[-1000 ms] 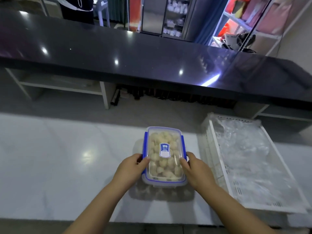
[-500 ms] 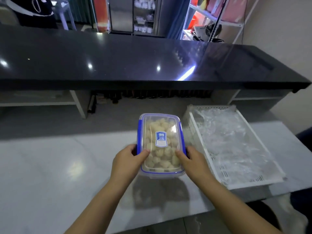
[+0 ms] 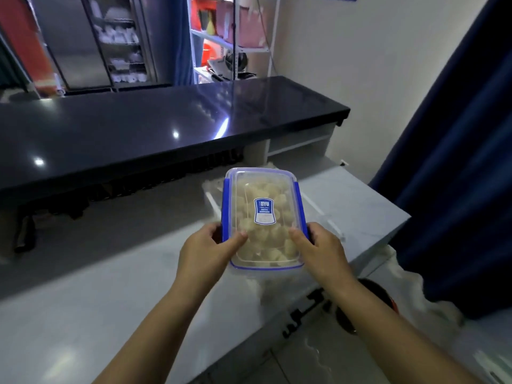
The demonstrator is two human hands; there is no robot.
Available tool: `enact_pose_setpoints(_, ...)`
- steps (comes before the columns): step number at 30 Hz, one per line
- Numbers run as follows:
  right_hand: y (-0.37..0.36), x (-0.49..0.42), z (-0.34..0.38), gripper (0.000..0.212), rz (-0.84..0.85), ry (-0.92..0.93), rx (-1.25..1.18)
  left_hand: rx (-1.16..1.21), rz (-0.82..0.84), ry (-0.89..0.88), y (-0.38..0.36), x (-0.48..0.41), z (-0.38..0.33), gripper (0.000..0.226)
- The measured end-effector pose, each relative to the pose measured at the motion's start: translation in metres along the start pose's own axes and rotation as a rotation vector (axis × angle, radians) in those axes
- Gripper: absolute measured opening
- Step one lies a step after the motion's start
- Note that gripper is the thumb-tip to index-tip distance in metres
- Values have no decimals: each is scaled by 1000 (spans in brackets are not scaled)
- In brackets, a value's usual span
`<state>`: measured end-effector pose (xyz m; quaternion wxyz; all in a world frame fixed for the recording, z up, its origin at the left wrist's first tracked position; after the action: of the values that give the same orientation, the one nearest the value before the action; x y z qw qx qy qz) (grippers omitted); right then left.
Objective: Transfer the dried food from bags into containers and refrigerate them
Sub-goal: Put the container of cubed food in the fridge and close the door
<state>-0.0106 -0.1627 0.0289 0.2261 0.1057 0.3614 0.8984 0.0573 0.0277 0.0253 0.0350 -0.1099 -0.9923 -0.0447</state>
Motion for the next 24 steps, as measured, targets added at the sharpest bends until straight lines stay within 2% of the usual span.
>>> enact_pose_setpoints(5, 78, 20, -78, 35, -54, -85, -84, -58, 164, -32, -101, 23, -15, 30)
enact_pose_setpoints(11, 186, 59, -186, 15, -212, -176, -80, -110, 328, -56, -249, 67, -22, 21)
enact_pose_setpoints(17, 275, 104, -294, 24, -309, -332, -11, -107, 559, -16, -388, 119, -17, 25)
enact_pose_setpoints(24, 349, 158, -385, 37, -440, -527, 31, -167, 810, -14, -509, 166, -17, 30)
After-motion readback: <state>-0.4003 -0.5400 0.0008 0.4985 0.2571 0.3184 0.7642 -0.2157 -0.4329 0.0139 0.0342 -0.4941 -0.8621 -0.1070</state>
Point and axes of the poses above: each hand's wrist, its own x-axis away from the middle knuckle, its own y-axis out of the back of the hand, z = x × y, the point moved 2 cm from there along -x, towards the middle knuckle, and after that the axes turned 12 degrees about x, right-handed, at the moved point
